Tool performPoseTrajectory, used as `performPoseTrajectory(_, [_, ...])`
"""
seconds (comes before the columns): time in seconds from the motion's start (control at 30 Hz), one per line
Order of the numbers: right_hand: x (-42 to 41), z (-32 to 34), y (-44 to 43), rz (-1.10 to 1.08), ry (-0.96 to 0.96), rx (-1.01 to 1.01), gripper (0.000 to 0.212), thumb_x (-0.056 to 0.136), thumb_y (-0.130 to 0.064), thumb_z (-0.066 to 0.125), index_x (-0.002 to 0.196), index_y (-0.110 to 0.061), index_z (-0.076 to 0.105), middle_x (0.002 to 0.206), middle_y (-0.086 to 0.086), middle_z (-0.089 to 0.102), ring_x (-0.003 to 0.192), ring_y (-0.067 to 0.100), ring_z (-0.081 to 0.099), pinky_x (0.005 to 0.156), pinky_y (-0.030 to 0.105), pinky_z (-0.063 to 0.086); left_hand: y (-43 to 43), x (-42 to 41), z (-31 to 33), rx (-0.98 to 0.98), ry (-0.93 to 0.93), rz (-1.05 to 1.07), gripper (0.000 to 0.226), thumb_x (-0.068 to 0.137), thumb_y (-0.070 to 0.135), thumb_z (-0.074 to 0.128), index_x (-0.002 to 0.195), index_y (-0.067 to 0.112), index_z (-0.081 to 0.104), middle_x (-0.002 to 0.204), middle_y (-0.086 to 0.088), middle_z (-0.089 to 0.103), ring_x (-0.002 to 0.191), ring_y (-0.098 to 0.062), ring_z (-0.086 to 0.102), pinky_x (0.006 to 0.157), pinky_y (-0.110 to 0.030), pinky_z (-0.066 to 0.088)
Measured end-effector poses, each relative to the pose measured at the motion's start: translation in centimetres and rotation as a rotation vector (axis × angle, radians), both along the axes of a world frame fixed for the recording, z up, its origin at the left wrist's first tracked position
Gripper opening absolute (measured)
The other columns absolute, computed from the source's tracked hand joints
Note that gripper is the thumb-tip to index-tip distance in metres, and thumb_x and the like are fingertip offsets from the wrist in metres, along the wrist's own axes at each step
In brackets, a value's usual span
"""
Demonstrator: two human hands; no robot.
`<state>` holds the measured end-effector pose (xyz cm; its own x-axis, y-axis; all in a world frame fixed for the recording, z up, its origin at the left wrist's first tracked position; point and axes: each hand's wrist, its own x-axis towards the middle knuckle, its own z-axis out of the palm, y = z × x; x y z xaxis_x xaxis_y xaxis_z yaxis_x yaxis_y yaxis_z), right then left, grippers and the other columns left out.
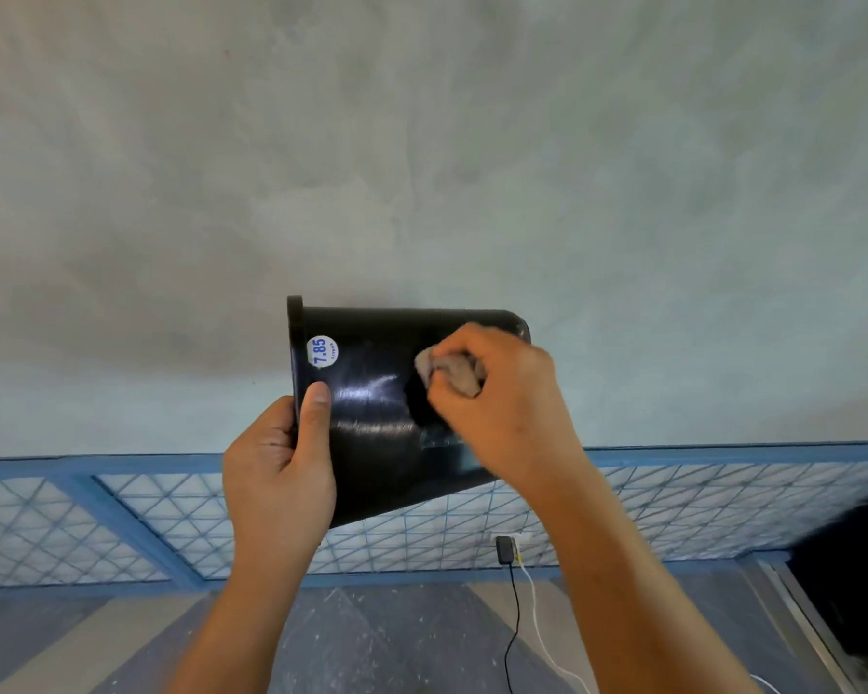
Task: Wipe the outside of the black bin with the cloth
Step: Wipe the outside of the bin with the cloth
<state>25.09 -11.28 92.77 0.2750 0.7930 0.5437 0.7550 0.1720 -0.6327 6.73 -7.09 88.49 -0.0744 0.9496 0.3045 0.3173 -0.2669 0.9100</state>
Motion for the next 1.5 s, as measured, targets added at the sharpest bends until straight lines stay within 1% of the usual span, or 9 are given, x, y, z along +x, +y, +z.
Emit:
performPoseTrajectory(0.2, [0.7, 0.3, -2.0, 0.144, -0.068, -0.054, 0.010, 0.089, -0.021, 0.073, 0.100, -0.022, 0.075, 0.085, -0.008, 0.070, 0.077, 0.011, 0.064, 0.072, 0.030, 0.054, -1.1, 2.6, 0.2, -0.004, -0.053, 0.024, 0.052, 0.108, 0.043, 0.052, 0.066, 0.011, 0.053, 0.058, -0.002, 0.054, 0.055, -0.008, 0.048, 0.053, -0.029, 0.036])
performPoseTrajectory(0.37, [3.7, 0.7, -2.2, -0.057, -0.017, 0.058, 0.004, 0.094, -0.025, 0.073, 0.093, -0.021, 0.075, 0.077, -0.010, 0.069, 0.070, 0.009, 0.065, 0.068, 0.034, 0.057, -2.5, 4.2, 0.6, 0.030, 0.004, 0.014, 0.050, 0.107, 0.042, 0.052, 0.065, 0.014, 0.054, 0.059, -0.004, 0.054, 0.057, -0.009, 0.050, 0.054, -0.033, 0.038])
performPoseTrajectory(0.47, [2.5, 0.5, -2.8, 0.045, -0.046, 0.042, 0.003, 0.092, -0.021, 0.071, 0.093, -0.021, 0.074, 0.079, -0.009, 0.069, 0.073, 0.011, 0.064, 0.070, 0.034, 0.055, -3.0, 4.9, 0.7, 0.024, -0.026, 0.038, 0.052, 0.108, 0.043, 0.052, 0.070, 0.008, 0.057, 0.061, -0.006, 0.056, 0.058, -0.010, 0.050, 0.056, -0.034, 0.039])
performPoseTrajectory(0.7, [5.9, 0.1, -3.7, -0.059, 0.019, 0.050, 0.005, 0.095, -0.023, 0.071, 0.091, -0.021, 0.073, 0.076, -0.010, 0.069, 0.069, 0.010, 0.065, 0.065, 0.031, 0.056, -4.3, 6.2, 1.1, 0.049, -0.015, 0.058, 0.050, 0.108, 0.036, 0.052, 0.061, 0.024, 0.044, 0.051, 0.019, 0.051, 0.054, -0.001, 0.050, 0.052, -0.011, 0.036])
performPoseTrajectory(0.87, [4.8, -0.9, -5.6, 0.163, -0.096, -0.058, 0.003, 0.093, -0.018, 0.072, 0.090, -0.019, 0.071, 0.078, -0.008, 0.067, 0.069, 0.010, 0.063, 0.064, 0.029, 0.054, -4.3, 6.6, 0.6, 0.028, -0.040, 0.075, 0.051, 0.109, 0.041, 0.050, 0.062, 0.020, 0.046, 0.052, 0.012, 0.049, 0.054, -0.006, 0.047, 0.050, -0.020, 0.031])
performPoseTrajectory(1.03, [7.4, -1.3, -5.2, -0.033, -0.026, 0.033, 0.005, 0.094, -0.017, 0.071, 0.091, -0.020, 0.068, 0.082, -0.006, 0.068, 0.072, 0.011, 0.064, 0.064, 0.032, 0.056, -4.5, 7.3, 0.6, 0.044, 0.058, 0.077, 0.050, 0.108, 0.042, 0.048, 0.067, 0.013, 0.050, 0.059, 0.000, 0.050, 0.058, -0.003, 0.050, 0.050, -0.015, 0.035])
performPoseTrajectory(1.17, [4.7, -2.6, -6.3, 0.139, -0.162, -0.018, 0.012, 0.094, -0.023, 0.065, 0.106, -0.024, 0.064, 0.096, -0.006, 0.061, 0.076, 0.011, 0.061, 0.067, 0.032, 0.057, -4.7, 8.1, 0.8, 0.008, 0.030, 0.041, 0.041, 0.110, 0.043, 0.043, 0.077, 0.023, 0.055, 0.069, 0.004, 0.059, 0.065, -0.001, 0.057, 0.056, -0.020, 0.039])
performPoseTrajectory(1.3, [5.9, -3.9, -6.3, 0.066, -0.093, -0.011, 0.016, 0.091, -0.020, 0.071, 0.106, -0.024, 0.066, 0.097, -0.006, 0.062, 0.075, 0.011, 0.062, 0.064, 0.034, 0.058, -4.8, 8.6, 0.4, -0.116, -0.117, -0.012, 0.030, 0.110, 0.052, 0.037, 0.101, 0.036, 0.061, 0.095, 0.008, 0.068, 0.088, -0.008, 0.066, 0.073, -0.035, 0.053])
performPoseTrajectory(1.5, [3.6, -4.8, -6.0, 0.058, -0.270, -0.065, 0.019, 0.097, -0.026, 0.062, 0.115, -0.024, 0.056, 0.106, -0.003, 0.054, 0.070, 0.018, 0.061, 0.059, 0.037, 0.059, -4.6, 9.6, -0.3, -0.161, -0.292, 0.116, 0.038, 0.110, 0.051, 0.041, 0.095, 0.026, 0.064, 0.093, 0.000, 0.070, 0.087, -0.019, 0.068, 0.074, -0.037, 0.053])
